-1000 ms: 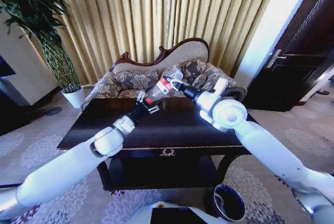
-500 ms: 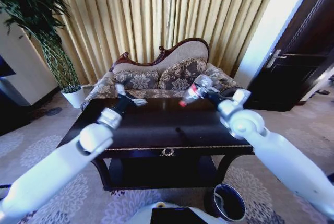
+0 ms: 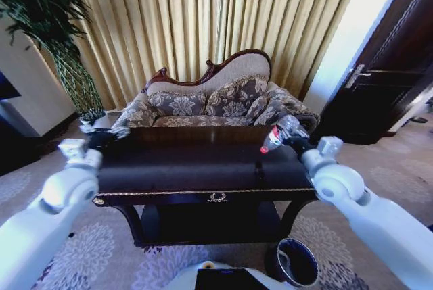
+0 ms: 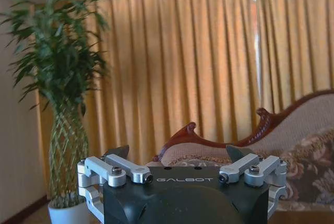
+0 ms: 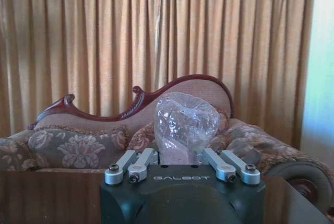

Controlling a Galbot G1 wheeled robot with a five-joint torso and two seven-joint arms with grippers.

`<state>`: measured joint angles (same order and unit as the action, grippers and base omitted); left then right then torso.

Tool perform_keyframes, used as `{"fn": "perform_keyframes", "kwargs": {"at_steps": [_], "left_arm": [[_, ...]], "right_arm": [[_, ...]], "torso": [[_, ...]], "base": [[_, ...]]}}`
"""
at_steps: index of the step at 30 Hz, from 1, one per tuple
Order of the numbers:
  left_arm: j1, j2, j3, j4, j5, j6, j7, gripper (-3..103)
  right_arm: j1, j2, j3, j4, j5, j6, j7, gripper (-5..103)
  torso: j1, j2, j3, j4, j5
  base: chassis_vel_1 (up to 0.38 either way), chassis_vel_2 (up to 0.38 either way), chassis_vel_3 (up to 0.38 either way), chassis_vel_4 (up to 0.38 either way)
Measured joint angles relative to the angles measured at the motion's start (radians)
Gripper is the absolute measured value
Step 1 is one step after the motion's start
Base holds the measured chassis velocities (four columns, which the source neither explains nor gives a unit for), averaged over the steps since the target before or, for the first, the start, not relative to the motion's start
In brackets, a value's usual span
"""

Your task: Move to the front of the table and place the trash on the table into the trash bin.

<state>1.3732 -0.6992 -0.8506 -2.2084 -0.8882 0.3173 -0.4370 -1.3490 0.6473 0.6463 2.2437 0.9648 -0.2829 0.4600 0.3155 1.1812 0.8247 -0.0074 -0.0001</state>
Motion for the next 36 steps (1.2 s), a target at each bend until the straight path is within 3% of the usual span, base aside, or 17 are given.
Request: {"fn": "perform_keyframes", "kwargs": {"at_steps": [8, 17, 20, 36], "left_arm": [[0.171, -0.097, -0.148, -0.114, -0.115, 0.070, 0.011, 100], [0.310, -0.162, -0.191, -0.242, -0.088, 0.072, 0.023, 100], [0.363, -0.184, -0.244, -0.284, -0.080, 0.070, 0.033, 100], [0.416, -0.223, -0.266, -0.295, -0.026, 0.060, 0.043, 100]], "right_arm": [[-0.187, 0.103, 0.118, 0.130, -0.117, 0.001, -0.055, 27], [-0.305, 0.146, 0.223, 0.245, -0.101, -0.016, -0.061, 27], [-0.363, 0.190, 0.262, 0.262, -0.104, -0.019, -0.078, 27], [-0.415, 0.233, 0.301, 0.259, -0.143, -0.015, -0.090, 27]], "torso": [[0.000, 0.000, 0.000, -0.0001, 0.0001], [0.000, 0.000, 0.000, 0.0000, 0.0001], [0.000, 0.000, 0.000, -0.0001, 0.0002], [0.000, 0.000, 0.000, 0.0000, 0.0001]], "base": [[0.000, 0.000, 0.000, 0.000], [0.000, 0.000, 0.000, 0.000], [0.000, 0.000, 0.000, 0.000], [0.019, -0.016, -0.015, 0.017]]}}
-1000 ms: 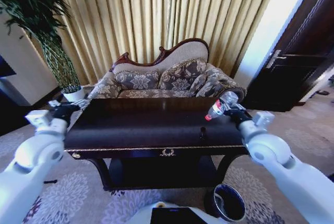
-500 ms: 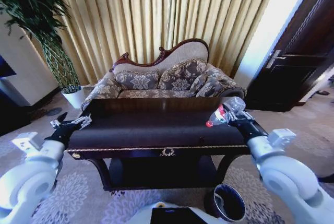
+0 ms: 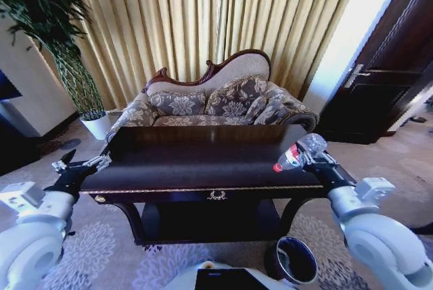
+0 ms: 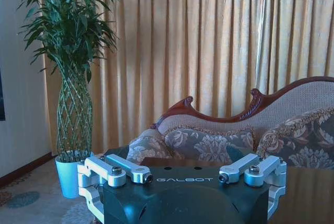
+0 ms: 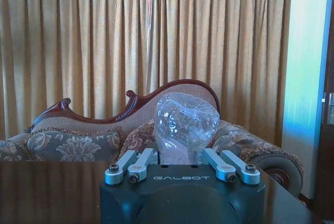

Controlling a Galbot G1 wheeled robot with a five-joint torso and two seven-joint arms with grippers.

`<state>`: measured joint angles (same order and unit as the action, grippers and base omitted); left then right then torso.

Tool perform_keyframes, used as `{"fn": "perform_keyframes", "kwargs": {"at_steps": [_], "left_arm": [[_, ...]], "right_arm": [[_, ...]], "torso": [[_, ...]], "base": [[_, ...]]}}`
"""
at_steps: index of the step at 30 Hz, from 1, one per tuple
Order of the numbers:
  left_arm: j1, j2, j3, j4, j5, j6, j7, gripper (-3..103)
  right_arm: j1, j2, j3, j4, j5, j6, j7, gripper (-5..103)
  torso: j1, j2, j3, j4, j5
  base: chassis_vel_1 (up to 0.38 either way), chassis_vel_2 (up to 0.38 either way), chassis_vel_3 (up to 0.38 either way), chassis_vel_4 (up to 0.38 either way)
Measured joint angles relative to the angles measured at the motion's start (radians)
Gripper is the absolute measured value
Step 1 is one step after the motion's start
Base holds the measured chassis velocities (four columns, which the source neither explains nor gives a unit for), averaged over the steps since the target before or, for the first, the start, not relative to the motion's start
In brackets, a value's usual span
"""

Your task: Move to the front of the table and place the trash on the table into the trash bin.

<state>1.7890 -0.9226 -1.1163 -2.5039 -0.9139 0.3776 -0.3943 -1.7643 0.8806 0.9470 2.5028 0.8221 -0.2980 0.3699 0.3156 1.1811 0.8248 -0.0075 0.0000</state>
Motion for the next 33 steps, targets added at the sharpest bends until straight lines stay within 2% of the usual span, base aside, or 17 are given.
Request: {"fn": "perform_keyframes", "kwargs": {"at_steps": [7, 14, 17, 18, 22, 23, 25, 33], "left_arm": [[-0.004, 0.000, 0.033, 0.002, 0.024, 0.000, 0.000, 100], [-0.004, 0.008, 0.026, 0.002, 0.026, -0.002, 0.007, 100], [-0.005, 0.021, 0.007, 0.003, 0.023, -0.018, 0.074, 100], [-0.005, 0.021, 0.007, 0.003, 0.023, -0.018, 0.074, 100], [-0.013, 0.056, -0.014, 0.003, -0.009, -0.026, 0.157, 100], [-0.013, 0.056, -0.014, 0.003, -0.009, -0.026, 0.157, 100], [-0.020, 0.075, -0.023, 0.003, -0.029, -0.021, 0.197, 100], [-0.045, 0.095, -0.006, 0.005, -0.052, 0.003, 0.205, 100]], "right_arm": [[0.004, -0.002, -0.004, -0.001, -0.004, 0.001, 0.000, 27], [0.008, 0.003, -0.009, -0.002, -0.006, 0.001, -0.001, 27], [0.004, 0.006, -0.005, -0.002, -0.008, 0.001, -0.012, 27], [0.004, 0.006, -0.005, -0.002, -0.008, 0.001, -0.012, 27], [-0.001, -0.008, 0.002, -0.002, -0.008, 0.002, -0.034, 27], [-0.001, -0.008, 0.002, -0.002, -0.008, 0.002, -0.034, 27], [0.002, -0.018, -0.005, -0.002, -0.008, 0.002, -0.038, 27], [0.002, -0.006, -0.017, -0.003, -0.009, 0.002, -0.039, 27]], "torso": [[0.000, 0.000, 0.000, 0.0001, -0.0001], [0.000, 0.000, 0.000, 0.0001, 0.0000], [0.000, 0.000, 0.000, 0.0000, 0.0000], [0.000, 0.000, 0.000, 0.0000, 0.0000], [0.000, 0.000, 0.000, 0.0000, 0.0000], [0.000, 0.000, 0.000, 0.0000, 0.0000], [0.000, 0.000, 0.000, 0.0000, 0.0000], [0.000, 0.000, 0.000, -0.0001, -0.0001]], "base": [[0.072, -0.070, -0.074, 0.060], [0.095, -0.083, -0.094, 0.092], [0.104, -0.111, -0.108, 0.110], [0.103, -0.098, -0.116, 0.110], [0.110, -0.107, -0.105, 0.125], [0.108, -0.104, -0.125, 0.123], [0.092, -0.116, -0.127, 0.106], [0.100, -0.099, -0.104, 0.093]]}}
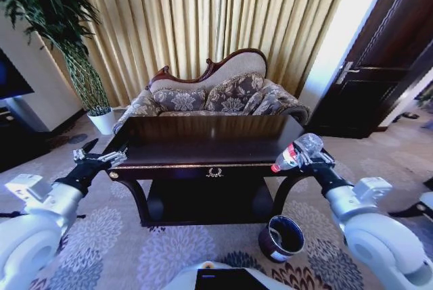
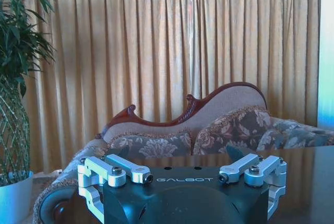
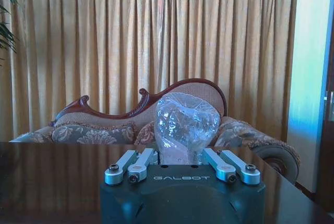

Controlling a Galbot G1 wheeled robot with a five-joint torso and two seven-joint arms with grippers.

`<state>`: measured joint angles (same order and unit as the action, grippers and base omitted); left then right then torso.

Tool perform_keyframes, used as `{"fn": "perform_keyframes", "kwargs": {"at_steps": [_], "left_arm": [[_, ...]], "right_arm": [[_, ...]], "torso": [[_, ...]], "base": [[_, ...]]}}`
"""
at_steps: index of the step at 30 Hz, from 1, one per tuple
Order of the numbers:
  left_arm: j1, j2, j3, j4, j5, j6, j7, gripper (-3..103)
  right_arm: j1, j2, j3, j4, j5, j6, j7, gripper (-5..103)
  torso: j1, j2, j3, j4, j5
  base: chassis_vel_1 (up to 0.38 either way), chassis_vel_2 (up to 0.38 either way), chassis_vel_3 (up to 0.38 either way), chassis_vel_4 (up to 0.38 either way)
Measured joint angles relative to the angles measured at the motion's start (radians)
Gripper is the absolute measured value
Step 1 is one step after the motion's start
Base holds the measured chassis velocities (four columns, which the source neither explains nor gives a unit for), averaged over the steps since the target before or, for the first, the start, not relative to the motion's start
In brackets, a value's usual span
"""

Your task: Move to the front of the table and place the trash on the table into the trash bin.

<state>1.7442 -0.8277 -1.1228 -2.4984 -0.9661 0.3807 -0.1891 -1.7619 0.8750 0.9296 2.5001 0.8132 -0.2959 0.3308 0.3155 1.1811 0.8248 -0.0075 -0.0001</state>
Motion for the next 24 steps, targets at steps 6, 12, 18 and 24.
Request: {"fn": "perform_keyframes", "kwargs": {"at_steps": [6, 12, 18, 24], "left_arm": [[0.000, -0.013, 0.022, -0.001, 0.003, 0.007, -0.004, 100], [0.009, -0.039, 0.034, -0.001, 0.013, 0.013, -0.005, 100], [0.030, -0.050, 0.028, -0.001, 0.029, 0.013, -0.005, 100], [0.057, -0.049, -0.009, -0.002, 0.024, 0.005, -0.009, 100]], "right_arm": [[-0.003, 0.015, -0.008, 0.000, -0.014, 0.000, -0.004, 27], [-0.005, 0.050, -0.056, 0.000, -0.036, -0.002, -0.010, 27], [0.029, 0.100, -0.169, -0.139, -0.116, 0.004, -0.024, 27], [0.188, 0.121, -0.298, -0.483, -0.154, 0.043, 0.025, 27]], "torso": [[0.000, 0.000, 0.000, 0.0001, 0.0000], [0.000, 0.000, 0.000, 0.0002, 0.0000], [0.000, 0.000, 0.000, 0.0000, -0.0001], [0.000, 0.000, 0.000, 0.0001, 0.0004]], "base": [[0.088, -0.096, -0.103, 0.098], [0.066, -0.074, -0.074, 0.078], [0.006, -0.009, -0.002, 0.007], [0.000, 0.000, 0.000, 0.000]]}}
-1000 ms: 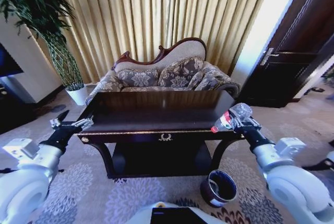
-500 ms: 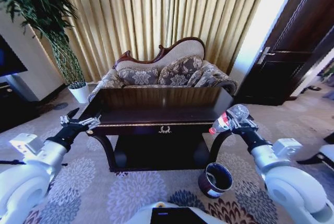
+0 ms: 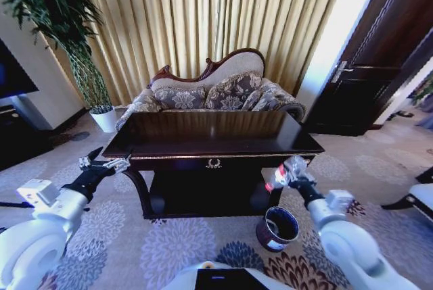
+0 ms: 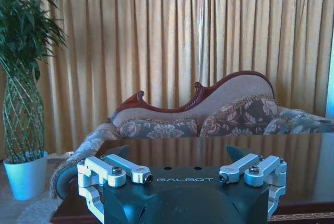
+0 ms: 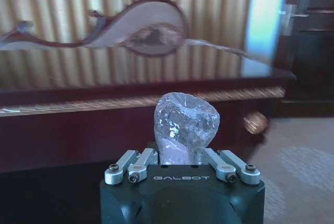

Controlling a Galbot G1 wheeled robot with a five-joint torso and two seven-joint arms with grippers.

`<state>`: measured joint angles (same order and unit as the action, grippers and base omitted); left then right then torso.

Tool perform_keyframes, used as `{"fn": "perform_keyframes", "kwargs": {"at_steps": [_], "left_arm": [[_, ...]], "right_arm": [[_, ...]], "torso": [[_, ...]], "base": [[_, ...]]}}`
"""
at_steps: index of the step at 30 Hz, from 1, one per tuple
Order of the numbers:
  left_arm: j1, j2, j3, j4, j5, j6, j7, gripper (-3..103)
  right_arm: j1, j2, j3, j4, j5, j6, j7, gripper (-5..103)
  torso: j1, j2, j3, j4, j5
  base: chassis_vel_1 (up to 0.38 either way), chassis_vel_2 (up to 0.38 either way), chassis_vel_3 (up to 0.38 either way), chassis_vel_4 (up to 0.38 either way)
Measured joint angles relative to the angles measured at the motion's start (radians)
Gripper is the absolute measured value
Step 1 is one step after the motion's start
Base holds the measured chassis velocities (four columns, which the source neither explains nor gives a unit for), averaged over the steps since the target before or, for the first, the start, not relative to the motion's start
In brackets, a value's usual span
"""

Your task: Move to the front of the table and place the trash on the table into the trash bin.

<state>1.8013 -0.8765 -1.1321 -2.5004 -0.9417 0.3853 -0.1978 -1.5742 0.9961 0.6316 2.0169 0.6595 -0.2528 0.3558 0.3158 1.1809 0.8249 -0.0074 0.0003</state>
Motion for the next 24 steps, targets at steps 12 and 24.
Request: {"fn": "perform_keyframes", "kwargs": {"at_steps": [12, 24], "left_arm": [[0.048, 0.004, -0.050, 0.000, -0.004, -0.019, -0.001, 100], [0.071, 0.021, -0.076, 0.000, -0.006, -0.025, -0.004, 100]], "right_arm": [[0.298, 0.017, -0.150, -0.540, -0.139, 0.076, -0.040, 27], [0.418, 0.072, -0.168, -0.893, -0.302, 0.145, -0.102, 27]], "torso": [[0.000, 0.000, 0.000, 0.0002, -0.0002], [0.000, 0.000, 0.000, 0.0001, -0.0001]], "base": [[0.000, 0.000, 0.000, 0.000], [0.000, 0.000, 0.000, 0.000]]}}
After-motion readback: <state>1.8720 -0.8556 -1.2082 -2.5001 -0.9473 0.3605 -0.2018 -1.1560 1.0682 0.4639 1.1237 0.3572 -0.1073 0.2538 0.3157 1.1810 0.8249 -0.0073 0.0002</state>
